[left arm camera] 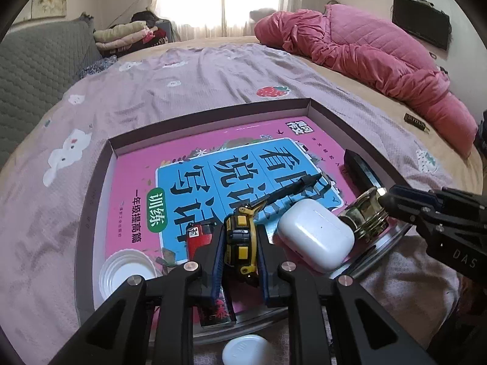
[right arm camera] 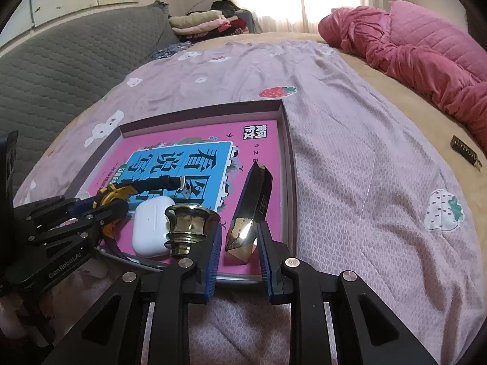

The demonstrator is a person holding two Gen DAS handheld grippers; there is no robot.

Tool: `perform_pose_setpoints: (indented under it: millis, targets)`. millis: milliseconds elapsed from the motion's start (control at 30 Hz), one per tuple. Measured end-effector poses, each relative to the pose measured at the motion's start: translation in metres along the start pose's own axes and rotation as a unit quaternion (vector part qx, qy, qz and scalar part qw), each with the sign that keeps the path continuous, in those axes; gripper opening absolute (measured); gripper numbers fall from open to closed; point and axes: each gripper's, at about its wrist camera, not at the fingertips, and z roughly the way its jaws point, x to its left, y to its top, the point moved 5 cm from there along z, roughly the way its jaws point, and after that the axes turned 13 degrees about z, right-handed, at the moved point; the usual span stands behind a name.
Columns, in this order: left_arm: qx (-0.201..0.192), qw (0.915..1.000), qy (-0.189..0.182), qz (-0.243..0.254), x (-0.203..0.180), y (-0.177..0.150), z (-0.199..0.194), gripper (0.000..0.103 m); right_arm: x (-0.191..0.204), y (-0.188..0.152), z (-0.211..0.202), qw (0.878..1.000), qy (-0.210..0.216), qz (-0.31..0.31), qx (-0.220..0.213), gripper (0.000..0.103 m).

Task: Organize rigid objects
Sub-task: 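Lower the tape measure and knife onto the workbook and open both tools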

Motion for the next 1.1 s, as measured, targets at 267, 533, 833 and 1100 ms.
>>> perform_pose_setpoints:
  millis: [267, 533, 833, 1100]
  targets:
    - [-0.003, 1.0, -0.003, -0.003, 0.0022, -0.0006, 0.0006, 0.019, -0.0016, 0.0008, -0.001, 1.0, 0.0, 0.003, -0.001, 0.026]
    - [-0.005, 0.9998, -0.014, -0.014, 0.0015, -0.0006, 0.0, 0.022, -0.0024, 0.001, -0.0029, 1.0, -0.004, 0.003, -0.004, 0.028]
    - [-0.013, 0.999, -0.034, -0.028, 0.0043, -0.0004, -0.004, 0.029, -0.0011, 0.0013, -0.0051, 1.0, -0.005, 0.0, -0.008, 0.031]
    - [-0.015, 0.9985, -0.042, -0.031, 0.0017, -0.0005, -0.0058, 0.032, -0.0011, 0.002, -0.0051, 1.0, -0.005, 0.001, -0.009, 0.033]
